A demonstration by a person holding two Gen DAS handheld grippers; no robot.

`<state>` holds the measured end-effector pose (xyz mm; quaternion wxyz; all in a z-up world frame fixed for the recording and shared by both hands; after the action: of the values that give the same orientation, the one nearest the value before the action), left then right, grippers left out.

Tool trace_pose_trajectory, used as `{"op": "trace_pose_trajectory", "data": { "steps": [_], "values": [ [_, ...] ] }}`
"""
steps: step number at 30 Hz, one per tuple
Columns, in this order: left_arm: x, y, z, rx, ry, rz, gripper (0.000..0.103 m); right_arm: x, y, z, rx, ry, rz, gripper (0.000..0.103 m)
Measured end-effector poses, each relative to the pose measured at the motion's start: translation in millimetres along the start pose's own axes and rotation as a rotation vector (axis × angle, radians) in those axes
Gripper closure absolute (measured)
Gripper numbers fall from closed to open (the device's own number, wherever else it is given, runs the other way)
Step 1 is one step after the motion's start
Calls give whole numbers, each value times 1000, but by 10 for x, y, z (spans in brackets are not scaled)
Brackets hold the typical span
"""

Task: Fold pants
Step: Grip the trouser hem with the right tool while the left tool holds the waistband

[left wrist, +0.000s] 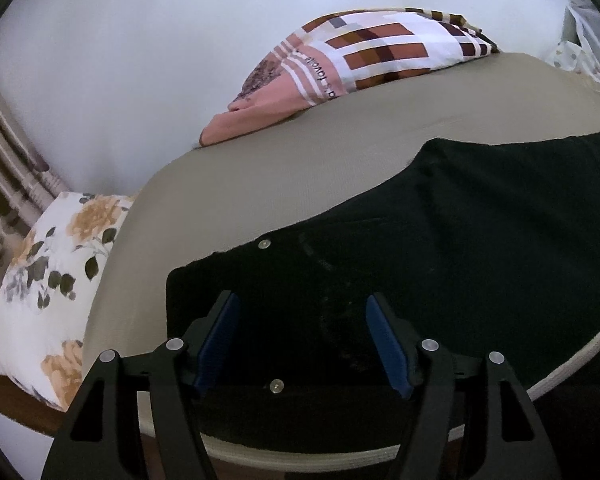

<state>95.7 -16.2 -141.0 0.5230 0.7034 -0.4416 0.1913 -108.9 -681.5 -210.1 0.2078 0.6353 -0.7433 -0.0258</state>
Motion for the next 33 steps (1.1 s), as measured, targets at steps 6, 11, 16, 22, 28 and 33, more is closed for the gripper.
{"op": "trace_pose_trajectory", "data": {
  "steps": [6, 11, 16, 22, 28, 33],
  "values": [
    [94, 52, 1, -15, 27, 9, 34, 155, -82, -110, 38, 14, 9, 46],
    [124, 63, 1, -17, 38, 3, 33, 163, -205, -148, 30, 66, -17, 46],
    [124, 62, 6, -15, 30, 0, 32, 65, -294, -137, 13, 94, -65, 48],
    [108, 66, 56, -25, 28, -7, 31, -257, -451, -236, 69, 47, -180, 48],
    [105, 66, 89, -37, 23, -2, 31, -380, -540, -281, 76, 36, -202, 50],
    [84, 32, 109, -45, 29, -11, 31, -385, -654, -217, -28, 94, -229, 79]
  ]
}}
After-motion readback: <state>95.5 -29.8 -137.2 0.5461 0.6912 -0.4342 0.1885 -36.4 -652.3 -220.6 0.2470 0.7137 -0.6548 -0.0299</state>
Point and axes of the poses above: each gripper's, at about its wrist camera, not at the fingertips, and y roughly against the way its jaws point, z to its right, x to its top, the point moved 8 cm from there along -y, roughly the way its jaws point, and after that the axes turned 13 degrees about z, right-handed, at the moved point
